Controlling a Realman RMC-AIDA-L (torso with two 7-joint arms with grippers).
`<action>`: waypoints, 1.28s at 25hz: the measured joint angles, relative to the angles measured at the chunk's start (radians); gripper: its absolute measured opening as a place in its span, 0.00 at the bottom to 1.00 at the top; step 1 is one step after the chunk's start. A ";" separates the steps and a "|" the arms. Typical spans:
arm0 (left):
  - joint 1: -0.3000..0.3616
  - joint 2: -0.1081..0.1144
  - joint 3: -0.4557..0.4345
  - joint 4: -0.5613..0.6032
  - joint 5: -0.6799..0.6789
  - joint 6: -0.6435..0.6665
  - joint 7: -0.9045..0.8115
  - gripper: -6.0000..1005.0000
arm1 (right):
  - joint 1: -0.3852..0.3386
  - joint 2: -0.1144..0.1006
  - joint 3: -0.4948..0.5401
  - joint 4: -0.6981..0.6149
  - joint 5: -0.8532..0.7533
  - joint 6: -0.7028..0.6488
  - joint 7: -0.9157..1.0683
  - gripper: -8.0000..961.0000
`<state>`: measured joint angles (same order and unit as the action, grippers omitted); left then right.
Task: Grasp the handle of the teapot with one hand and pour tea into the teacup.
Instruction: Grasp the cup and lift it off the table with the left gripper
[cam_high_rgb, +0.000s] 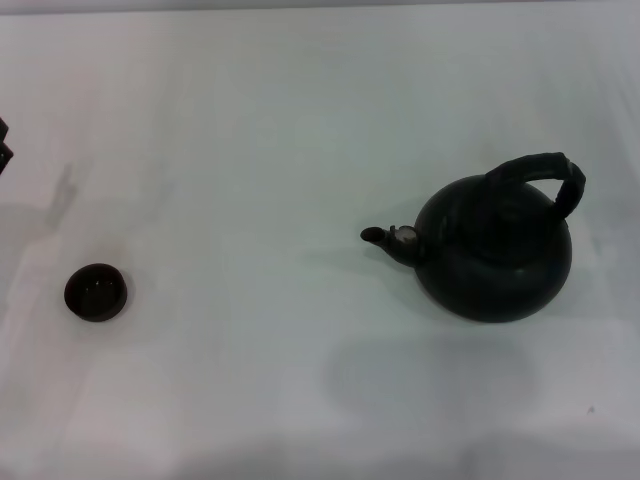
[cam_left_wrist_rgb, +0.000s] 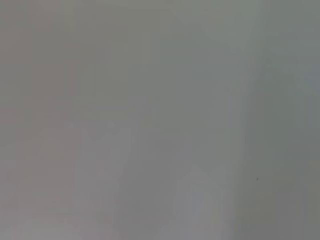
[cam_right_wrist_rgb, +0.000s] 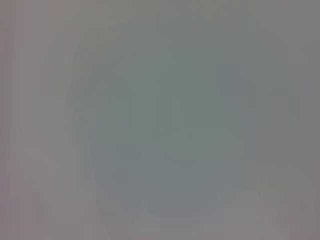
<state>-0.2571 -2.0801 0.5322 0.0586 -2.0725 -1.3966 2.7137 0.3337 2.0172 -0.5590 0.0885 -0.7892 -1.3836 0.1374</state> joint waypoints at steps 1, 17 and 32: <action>-0.001 0.000 0.000 0.000 0.000 0.002 0.000 0.86 | -0.001 0.000 0.000 0.000 0.000 0.000 0.000 0.89; -0.005 -0.001 -0.002 -0.012 -0.010 -0.007 -0.005 0.87 | 0.002 0.001 0.002 0.011 0.001 -0.087 -0.067 0.90; -0.012 -0.002 0.000 -0.022 -0.029 -0.039 -0.003 0.86 | -0.002 0.002 0.001 0.009 -0.005 -0.079 -0.071 0.89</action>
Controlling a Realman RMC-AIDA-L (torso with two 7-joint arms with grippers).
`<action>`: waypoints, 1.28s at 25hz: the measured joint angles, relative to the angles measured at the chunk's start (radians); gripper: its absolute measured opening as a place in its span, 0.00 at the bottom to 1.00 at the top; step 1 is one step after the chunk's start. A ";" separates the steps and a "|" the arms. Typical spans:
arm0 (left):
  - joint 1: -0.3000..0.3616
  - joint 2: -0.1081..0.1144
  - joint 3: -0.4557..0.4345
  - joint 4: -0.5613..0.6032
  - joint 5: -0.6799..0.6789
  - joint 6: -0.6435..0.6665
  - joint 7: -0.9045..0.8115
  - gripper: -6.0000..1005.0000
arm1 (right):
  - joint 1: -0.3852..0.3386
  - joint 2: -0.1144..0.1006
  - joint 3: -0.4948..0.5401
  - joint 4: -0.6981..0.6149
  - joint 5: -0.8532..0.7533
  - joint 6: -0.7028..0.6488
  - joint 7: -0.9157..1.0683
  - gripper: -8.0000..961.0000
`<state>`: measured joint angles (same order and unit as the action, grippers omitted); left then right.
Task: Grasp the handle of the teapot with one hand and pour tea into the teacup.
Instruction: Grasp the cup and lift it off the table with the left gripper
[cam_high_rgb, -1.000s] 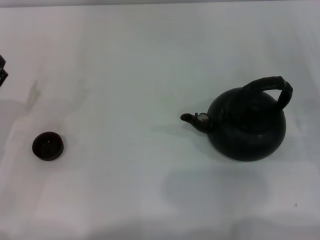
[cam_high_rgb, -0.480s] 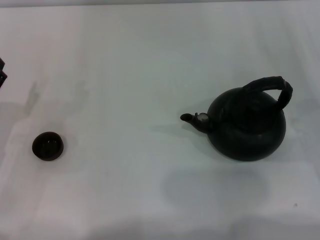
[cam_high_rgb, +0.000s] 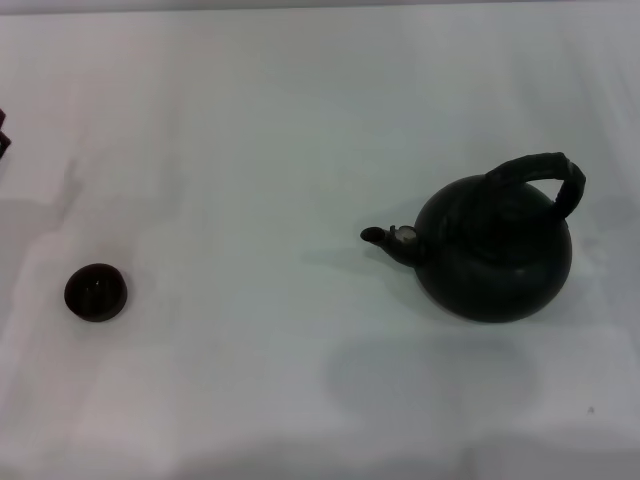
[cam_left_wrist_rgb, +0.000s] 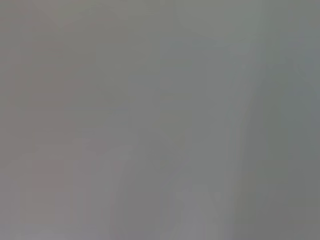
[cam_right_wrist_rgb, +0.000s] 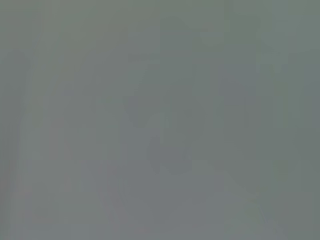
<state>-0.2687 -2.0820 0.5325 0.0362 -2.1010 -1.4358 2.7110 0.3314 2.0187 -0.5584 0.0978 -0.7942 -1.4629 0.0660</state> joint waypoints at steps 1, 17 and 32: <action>0.003 0.000 0.003 0.000 0.001 -0.025 -0.003 0.86 | 0.000 0.000 0.000 0.001 0.000 0.001 0.000 0.89; 0.022 0.005 0.071 0.674 0.592 0.098 -1.094 0.85 | 0.003 -0.002 -0.005 -0.005 0.000 0.049 0.003 0.89; -0.070 0.012 0.429 1.344 1.431 -0.110 -2.061 0.84 | 0.004 -0.003 -0.001 -0.005 0.001 0.091 0.014 0.89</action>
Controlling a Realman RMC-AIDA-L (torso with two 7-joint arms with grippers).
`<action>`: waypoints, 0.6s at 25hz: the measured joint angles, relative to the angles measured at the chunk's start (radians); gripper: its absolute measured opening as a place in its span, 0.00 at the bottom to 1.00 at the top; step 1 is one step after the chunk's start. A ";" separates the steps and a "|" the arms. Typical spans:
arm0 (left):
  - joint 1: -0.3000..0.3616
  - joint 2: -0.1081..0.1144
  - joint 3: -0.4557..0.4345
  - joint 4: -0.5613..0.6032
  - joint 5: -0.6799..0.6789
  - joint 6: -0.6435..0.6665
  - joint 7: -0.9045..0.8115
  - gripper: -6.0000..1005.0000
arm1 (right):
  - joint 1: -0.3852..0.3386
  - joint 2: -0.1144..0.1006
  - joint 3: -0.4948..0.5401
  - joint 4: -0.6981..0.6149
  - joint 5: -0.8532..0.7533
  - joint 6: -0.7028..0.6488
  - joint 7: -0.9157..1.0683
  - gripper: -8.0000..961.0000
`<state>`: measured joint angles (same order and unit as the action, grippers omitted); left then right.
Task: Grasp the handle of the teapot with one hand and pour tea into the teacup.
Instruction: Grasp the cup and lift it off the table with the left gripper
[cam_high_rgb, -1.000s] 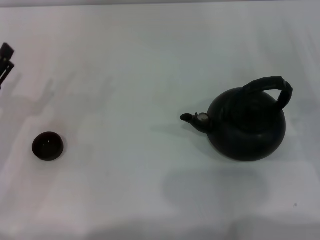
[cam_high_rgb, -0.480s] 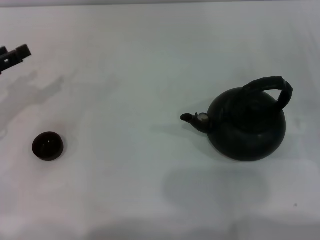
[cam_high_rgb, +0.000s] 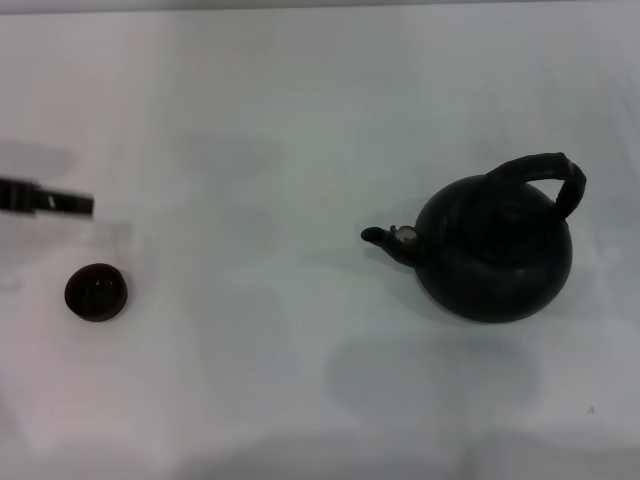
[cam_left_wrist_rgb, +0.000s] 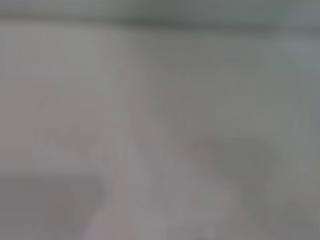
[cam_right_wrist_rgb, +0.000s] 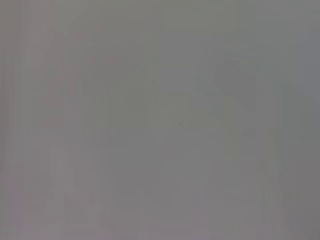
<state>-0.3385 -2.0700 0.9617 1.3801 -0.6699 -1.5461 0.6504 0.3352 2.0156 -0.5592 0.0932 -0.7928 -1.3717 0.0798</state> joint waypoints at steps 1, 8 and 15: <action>-0.005 -0.001 0.033 0.009 0.030 -0.011 -0.013 0.84 | -0.002 0.000 0.000 0.001 0.001 0.000 0.000 0.89; -0.010 0.000 0.109 0.028 0.062 -0.069 -0.037 0.86 | -0.012 0.000 0.001 0.007 0.004 -0.005 0.000 0.89; -0.010 -0.001 0.131 0.045 0.093 -0.117 -0.080 0.87 | -0.014 0.000 0.001 0.008 0.004 -0.004 0.000 0.89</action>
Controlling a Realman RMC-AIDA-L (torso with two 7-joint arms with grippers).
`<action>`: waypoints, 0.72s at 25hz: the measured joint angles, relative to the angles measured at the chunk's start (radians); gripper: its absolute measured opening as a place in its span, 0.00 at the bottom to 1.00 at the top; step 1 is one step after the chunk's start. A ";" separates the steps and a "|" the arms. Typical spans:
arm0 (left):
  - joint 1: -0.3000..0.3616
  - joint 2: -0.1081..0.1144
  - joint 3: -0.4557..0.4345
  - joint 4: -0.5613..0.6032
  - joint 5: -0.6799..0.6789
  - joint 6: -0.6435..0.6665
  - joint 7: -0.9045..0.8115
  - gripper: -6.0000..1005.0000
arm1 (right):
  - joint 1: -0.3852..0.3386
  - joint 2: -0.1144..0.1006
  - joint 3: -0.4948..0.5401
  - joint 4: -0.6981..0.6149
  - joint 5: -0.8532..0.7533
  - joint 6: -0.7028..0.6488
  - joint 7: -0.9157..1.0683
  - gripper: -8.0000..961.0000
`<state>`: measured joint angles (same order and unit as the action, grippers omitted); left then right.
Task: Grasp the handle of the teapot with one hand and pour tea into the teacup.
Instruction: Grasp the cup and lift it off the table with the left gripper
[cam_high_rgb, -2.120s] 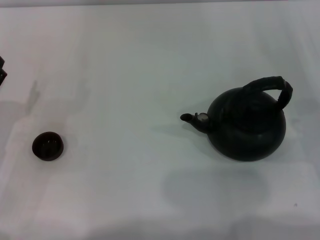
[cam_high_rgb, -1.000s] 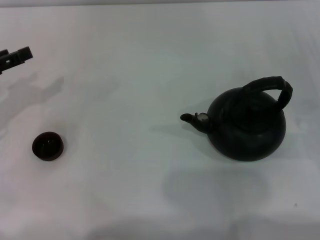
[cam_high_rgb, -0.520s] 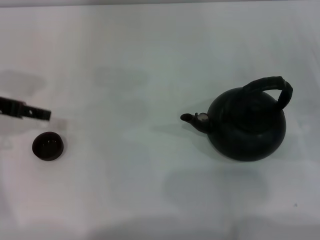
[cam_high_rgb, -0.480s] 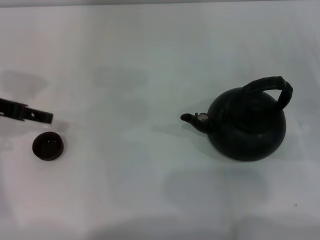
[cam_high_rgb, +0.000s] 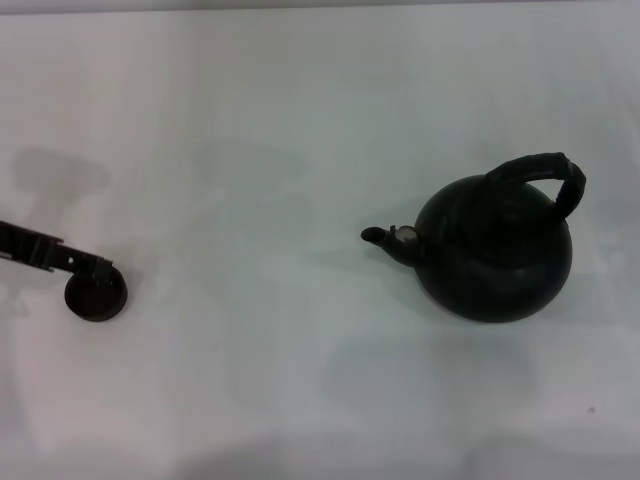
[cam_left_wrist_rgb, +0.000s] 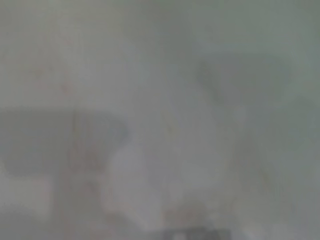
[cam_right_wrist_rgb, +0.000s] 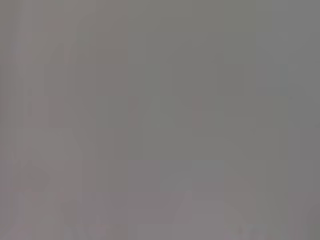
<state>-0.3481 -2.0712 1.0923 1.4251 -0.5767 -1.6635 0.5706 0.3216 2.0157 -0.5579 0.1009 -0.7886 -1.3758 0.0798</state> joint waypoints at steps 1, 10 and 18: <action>-0.001 0.001 0.006 0.000 0.008 -0.004 -0.006 0.87 | 0.000 0.000 0.000 -0.001 0.001 -0.001 0.000 0.89; -0.007 -0.002 0.026 0.002 0.046 -0.016 -0.025 0.86 | 0.001 0.000 0.001 -0.006 0.004 -0.004 0.001 0.89; -0.025 -0.004 0.103 -0.047 0.046 0.009 -0.042 0.86 | 0.000 0.000 0.002 -0.001 0.012 -0.006 0.002 0.89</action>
<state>-0.3728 -2.0756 1.1950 1.3784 -0.5302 -1.6545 0.5281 0.3221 2.0156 -0.5561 0.0996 -0.7765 -1.3813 0.0813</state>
